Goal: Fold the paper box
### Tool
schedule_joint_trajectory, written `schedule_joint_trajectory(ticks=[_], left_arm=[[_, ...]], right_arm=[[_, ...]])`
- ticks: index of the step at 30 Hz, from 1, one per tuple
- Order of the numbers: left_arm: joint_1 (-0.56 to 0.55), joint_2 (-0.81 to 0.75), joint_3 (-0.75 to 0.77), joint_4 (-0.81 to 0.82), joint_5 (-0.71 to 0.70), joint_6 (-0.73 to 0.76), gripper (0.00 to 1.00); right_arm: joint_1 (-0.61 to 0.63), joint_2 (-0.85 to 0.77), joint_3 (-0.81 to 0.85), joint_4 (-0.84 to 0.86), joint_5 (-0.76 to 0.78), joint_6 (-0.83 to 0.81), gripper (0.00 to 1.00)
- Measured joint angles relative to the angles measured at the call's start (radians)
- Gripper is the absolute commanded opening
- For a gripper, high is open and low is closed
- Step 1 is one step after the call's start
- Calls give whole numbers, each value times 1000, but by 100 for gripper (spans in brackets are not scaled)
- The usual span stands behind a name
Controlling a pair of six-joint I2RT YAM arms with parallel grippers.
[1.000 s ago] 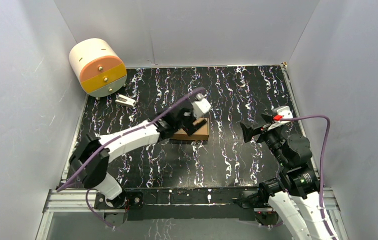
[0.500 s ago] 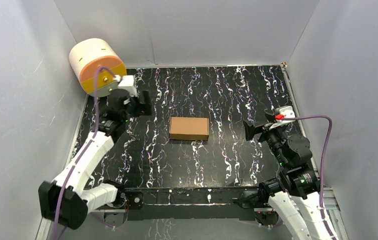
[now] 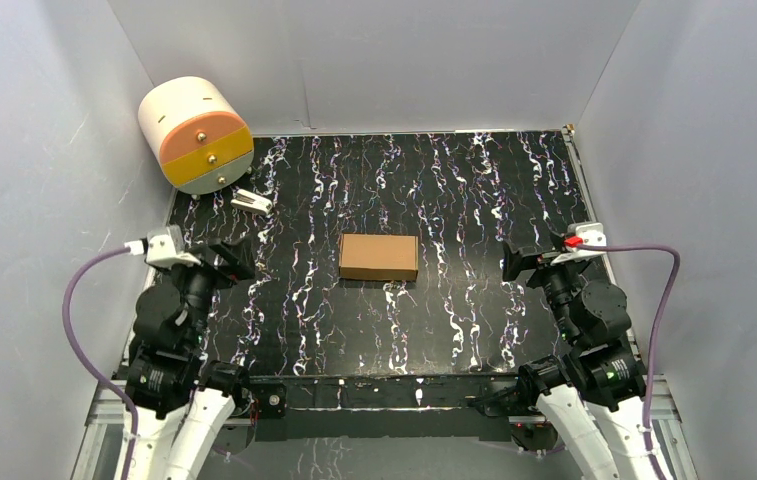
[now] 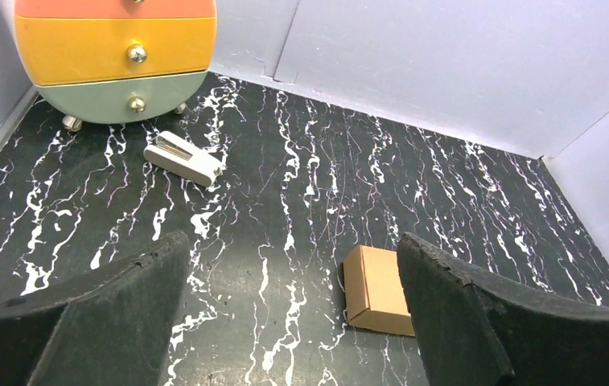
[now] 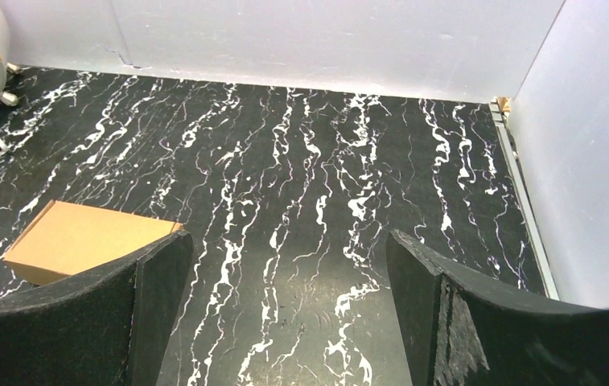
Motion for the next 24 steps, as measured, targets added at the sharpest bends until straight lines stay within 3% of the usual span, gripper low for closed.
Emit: schedule_joint_trajectory(ticks=[7, 12, 24], left_arm=[[1, -186, -141, -13, 4, 1, 96], [1, -248, -149, -5, 8, -6, 96], [4, -283, -148, -6, -21, -5, 96]], right_arm=[[0, -18, -29, 0, 30, 5, 99], [0, -24, -37, 0, 42, 11, 99], [0, -25, -39, 16, 51, 25, 99]])
